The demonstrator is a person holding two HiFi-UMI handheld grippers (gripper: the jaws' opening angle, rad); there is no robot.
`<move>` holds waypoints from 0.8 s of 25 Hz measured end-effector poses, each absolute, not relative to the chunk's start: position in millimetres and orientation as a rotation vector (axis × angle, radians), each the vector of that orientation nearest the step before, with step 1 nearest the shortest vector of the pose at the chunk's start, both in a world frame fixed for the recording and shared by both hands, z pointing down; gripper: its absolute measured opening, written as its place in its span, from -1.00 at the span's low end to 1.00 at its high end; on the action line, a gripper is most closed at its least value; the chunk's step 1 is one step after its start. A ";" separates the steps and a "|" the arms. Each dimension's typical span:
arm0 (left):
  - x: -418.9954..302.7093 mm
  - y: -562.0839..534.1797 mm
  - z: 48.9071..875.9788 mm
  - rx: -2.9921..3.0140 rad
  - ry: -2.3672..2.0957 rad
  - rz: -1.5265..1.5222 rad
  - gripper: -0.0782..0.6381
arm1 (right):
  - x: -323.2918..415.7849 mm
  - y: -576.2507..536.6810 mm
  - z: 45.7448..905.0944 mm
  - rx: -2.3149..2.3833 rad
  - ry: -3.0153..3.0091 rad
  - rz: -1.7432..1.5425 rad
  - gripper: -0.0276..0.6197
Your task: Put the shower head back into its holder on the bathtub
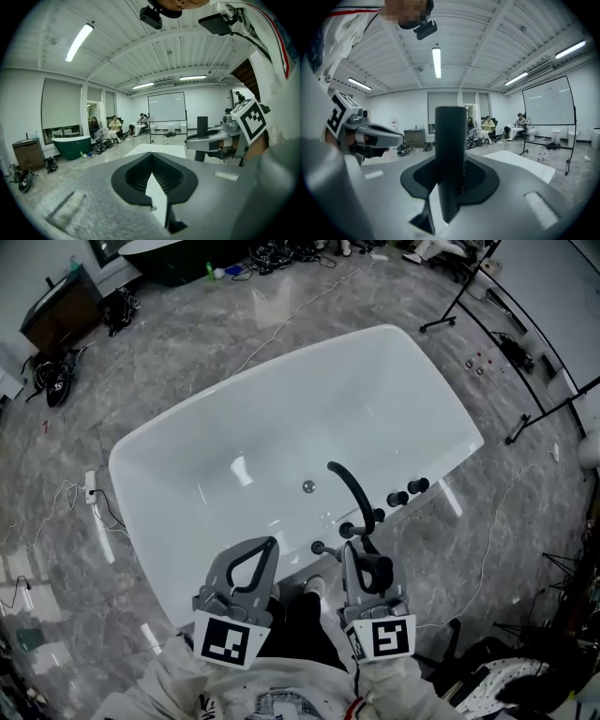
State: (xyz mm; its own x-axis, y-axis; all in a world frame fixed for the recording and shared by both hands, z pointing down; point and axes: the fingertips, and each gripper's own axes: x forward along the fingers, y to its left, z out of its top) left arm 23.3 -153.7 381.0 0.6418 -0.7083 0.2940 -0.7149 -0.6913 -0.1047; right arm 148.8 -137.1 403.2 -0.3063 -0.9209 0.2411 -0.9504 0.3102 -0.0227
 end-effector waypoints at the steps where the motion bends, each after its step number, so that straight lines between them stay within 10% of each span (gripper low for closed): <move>1: 21.0 -152.6 385.1 2.825 -1.220 0.489 -0.80 | 147.4 -136.7 409.8 1.736 -2.375 0.241 -0.59; 20: 9.7 -135.1 461.7 2.750 -1.103 0.534 -0.80 | 156.6 -132.1 541.7 1.827 -2.224 0.385 -0.60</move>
